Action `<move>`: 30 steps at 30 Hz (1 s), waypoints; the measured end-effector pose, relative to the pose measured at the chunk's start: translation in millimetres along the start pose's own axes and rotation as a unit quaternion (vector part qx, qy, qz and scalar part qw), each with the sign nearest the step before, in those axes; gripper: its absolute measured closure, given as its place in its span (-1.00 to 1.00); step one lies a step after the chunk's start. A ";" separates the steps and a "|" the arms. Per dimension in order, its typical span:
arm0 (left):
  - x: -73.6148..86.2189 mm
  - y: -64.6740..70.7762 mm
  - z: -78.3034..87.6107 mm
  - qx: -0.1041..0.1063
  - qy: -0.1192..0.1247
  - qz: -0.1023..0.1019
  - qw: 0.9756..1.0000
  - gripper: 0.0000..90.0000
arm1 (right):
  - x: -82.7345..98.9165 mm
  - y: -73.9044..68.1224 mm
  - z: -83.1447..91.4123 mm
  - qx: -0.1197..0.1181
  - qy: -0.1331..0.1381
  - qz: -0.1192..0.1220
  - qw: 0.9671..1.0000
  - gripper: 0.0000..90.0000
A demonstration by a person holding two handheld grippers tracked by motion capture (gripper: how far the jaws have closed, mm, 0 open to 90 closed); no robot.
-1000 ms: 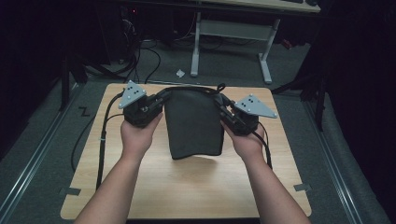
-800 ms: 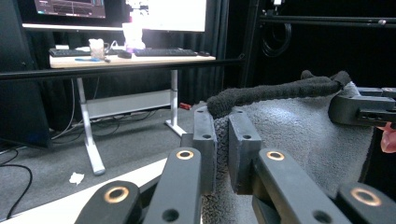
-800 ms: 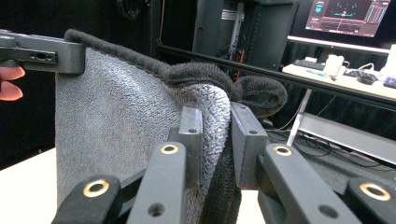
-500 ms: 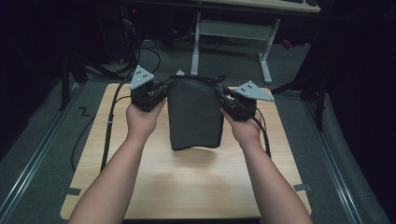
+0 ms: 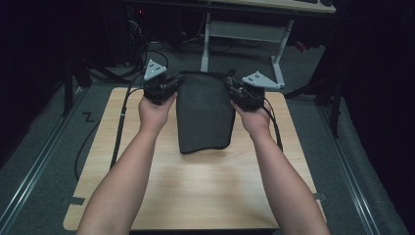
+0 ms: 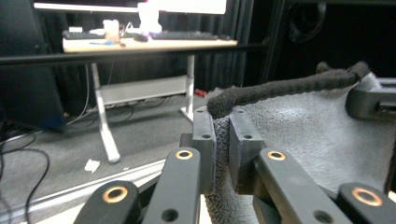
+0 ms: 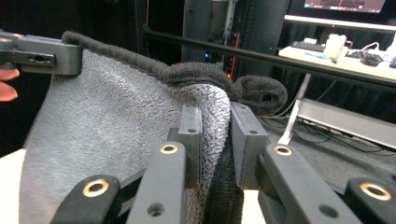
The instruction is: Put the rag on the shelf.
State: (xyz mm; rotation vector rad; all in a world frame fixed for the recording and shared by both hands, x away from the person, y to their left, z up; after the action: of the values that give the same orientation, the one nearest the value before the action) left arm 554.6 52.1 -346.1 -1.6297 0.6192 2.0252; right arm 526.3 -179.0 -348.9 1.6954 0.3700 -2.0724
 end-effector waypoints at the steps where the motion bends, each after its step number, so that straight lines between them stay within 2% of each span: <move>1: 0.5 -0.8 -1.9 -0.001 0.000 -0.001 1.000 0.83 | 0.8 1.3 -2.4 0.001 -0.003 0.000 1.000 0.71; 6: -1.0 -4.3 -8.1 -0.006 -0.005 0.002 1.000 0.83 | 0.8 5.6 -9.8 0.002 -0.009 0.002 1.000 0.71; 9: -5.1 -4.5 -8.0 -0.009 0.001 -0.002 1.000 0.83 | -2.7 6.7 -9.9 0.001 -0.005 0.002 1.000 0.71; 12: -3.5 -5.6 -11.2 -0.012 -0.005 -0.002 1.000 0.83 | -5.5 7.8 -10.3 0.001 -0.004 0.005 1.000 0.70; 15: 7.2 -7.8 -19.2 -0.013 -0.028 0.005 1.000 0.83 | 0.5 11.1 -15.9 0.000 -0.020 0.000 1.000 0.70; 20: 23.8 -9.0 -26.1 -0.009 -0.049 0.010 0.999 0.83 | 17.3 14.2 -22.3 -0.004 -0.041 -0.003 0.999 0.70; 23: 36.4 -8.6 -30.8 -0.005 -0.073 0.003 0.997 0.87 | 27.7 17.6 -25.2 -0.006 -0.055 -0.006 0.998 0.68; 28: 56.2 -9.7 -34.7 0.008 -0.094 0.015 0.995 0.88 | 43.0 19.7 -27.7 -0.011 -0.071 -0.004 0.997 0.70; 30: 65.0 -10.3 -36.2 0.014 -0.101 0.022 0.995 0.88 | 46.0 20.0 -26.5 -0.018 -0.069 -0.007 0.997 0.71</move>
State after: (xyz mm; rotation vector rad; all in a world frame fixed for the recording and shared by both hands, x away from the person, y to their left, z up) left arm 576.5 43.1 -417.3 -1.3829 0.6107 2.1690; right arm 551.6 -191.5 -398.1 1.5224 0.3736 -2.1662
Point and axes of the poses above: each handheld gripper's, and its own axes: z roughly backward along the jaws, x roughly out of its underside, y roughly to its right, the point moved 5 cm from there along -z, roughly forward along the jaws, and after that the axes turned 1 degree about -x, right-handed, at the moved point
